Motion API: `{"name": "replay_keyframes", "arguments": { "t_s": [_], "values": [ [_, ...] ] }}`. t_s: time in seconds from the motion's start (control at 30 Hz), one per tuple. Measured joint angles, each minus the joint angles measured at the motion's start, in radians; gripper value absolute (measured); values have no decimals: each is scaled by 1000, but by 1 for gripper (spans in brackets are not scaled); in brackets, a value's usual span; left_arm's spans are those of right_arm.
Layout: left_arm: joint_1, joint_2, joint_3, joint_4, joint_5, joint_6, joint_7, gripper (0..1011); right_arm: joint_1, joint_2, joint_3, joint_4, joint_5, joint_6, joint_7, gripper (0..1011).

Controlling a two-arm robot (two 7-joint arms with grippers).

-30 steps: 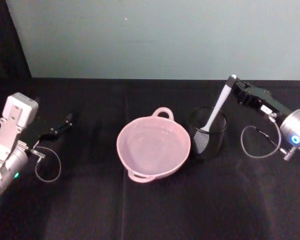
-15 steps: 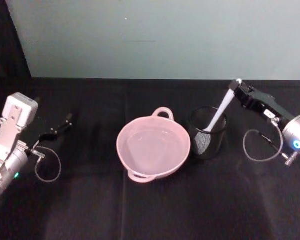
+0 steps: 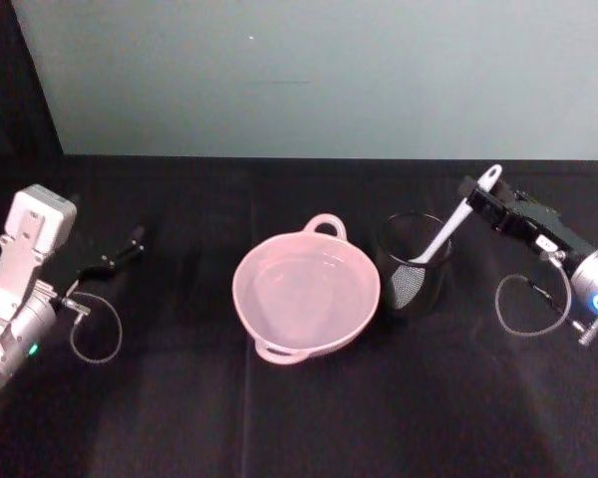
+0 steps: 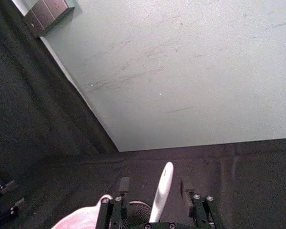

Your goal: Use the one hand to pick up the spoon and stir the clear water in the bowl.

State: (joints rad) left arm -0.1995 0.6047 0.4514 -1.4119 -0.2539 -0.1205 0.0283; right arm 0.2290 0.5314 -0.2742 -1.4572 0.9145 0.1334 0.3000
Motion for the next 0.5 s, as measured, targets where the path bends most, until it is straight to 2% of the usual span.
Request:
{"name": "replay_keyframes", "arguments": {
  "t_s": [0.1, 0.27, 0.37, 0.5],
  "values": [
    [0, 0, 0, 0, 0, 0, 0, 1011, -8, 3, 1, -5, -2, 3, -2, 748],
    [0, 0, 0, 0, 0, 0, 0, 1011, -40, 26, 6, -59, -10, 19, -19, 900],
    [0, 0, 0, 0, 0, 0, 0, 1011, -78, 58, 17, -119, -15, 35, -36, 978],
    [0, 0, 0, 0, 0, 0, 0, 1011, -140, 103, 42, -201, -21, 49, -64, 1002]
  ]
}}
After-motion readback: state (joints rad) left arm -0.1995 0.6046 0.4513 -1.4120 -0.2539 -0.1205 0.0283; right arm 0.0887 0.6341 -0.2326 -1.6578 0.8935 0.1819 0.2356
